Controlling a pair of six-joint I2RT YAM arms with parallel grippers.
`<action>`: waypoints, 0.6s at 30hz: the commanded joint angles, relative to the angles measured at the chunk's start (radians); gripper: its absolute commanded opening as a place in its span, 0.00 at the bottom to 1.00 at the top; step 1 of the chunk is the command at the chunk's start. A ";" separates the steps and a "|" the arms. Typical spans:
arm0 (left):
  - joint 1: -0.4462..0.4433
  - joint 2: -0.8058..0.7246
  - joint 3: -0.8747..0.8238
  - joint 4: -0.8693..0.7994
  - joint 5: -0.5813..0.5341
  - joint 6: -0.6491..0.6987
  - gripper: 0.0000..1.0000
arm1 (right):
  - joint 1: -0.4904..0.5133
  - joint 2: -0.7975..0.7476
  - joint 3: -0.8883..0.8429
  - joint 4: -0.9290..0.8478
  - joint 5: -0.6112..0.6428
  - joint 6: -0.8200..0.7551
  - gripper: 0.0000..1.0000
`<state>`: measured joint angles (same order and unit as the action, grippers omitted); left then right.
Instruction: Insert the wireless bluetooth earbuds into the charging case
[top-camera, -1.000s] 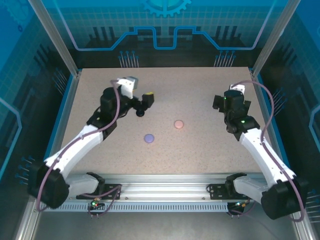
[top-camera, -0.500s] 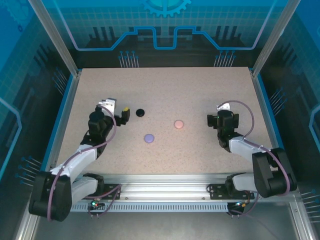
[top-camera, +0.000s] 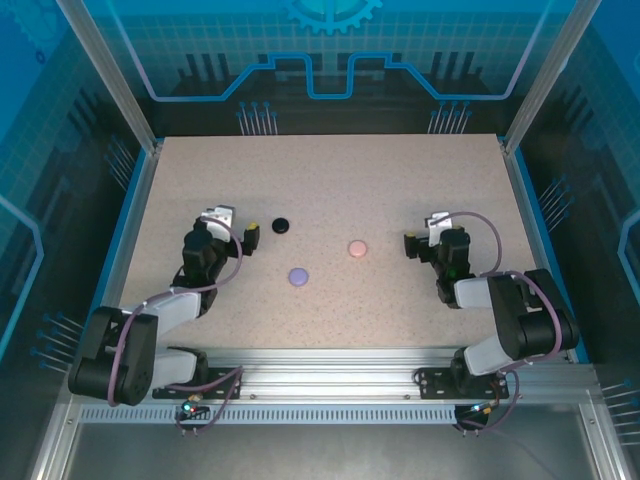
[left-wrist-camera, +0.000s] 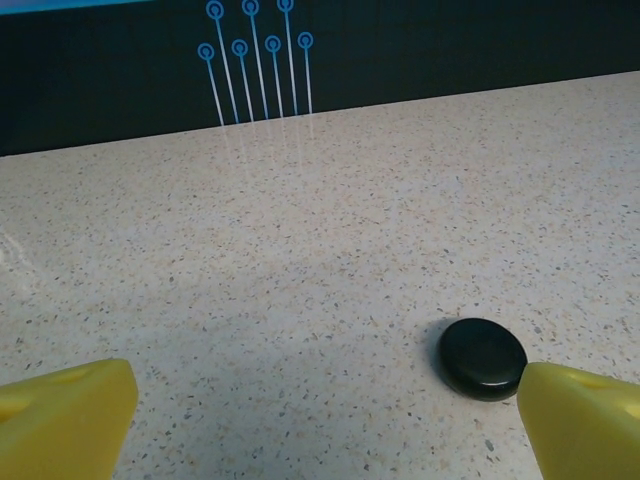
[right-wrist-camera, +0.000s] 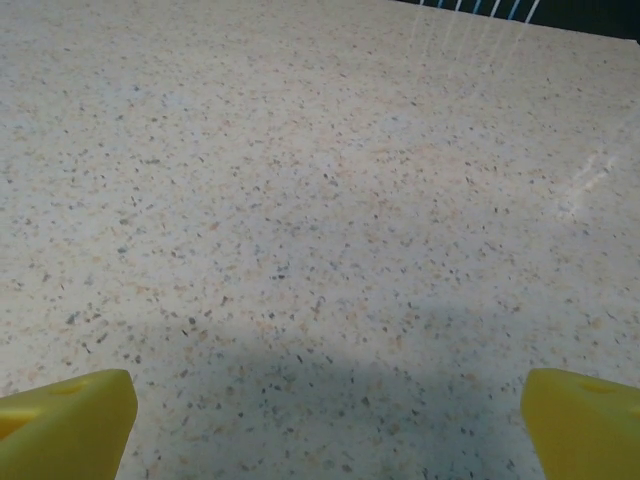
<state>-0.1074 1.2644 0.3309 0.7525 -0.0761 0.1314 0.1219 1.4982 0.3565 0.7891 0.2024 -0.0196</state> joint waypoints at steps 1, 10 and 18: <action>0.011 0.045 0.007 0.029 0.038 -0.008 0.99 | -0.025 0.003 0.054 0.003 -0.066 0.001 1.00; 0.086 0.294 -0.002 0.277 0.096 -0.071 0.99 | -0.062 0.007 0.073 -0.031 -0.121 0.020 1.00; 0.130 0.283 0.067 0.126 0.102 -0.131 0.99 | -0.064 0.007 0.074 -0.031 -0.125 0.022 1.00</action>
<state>0.0135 1.5406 0.3782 0.8738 0.0051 0.0322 0.0708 1.4982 0.4126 0.7555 0.0925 -0.0071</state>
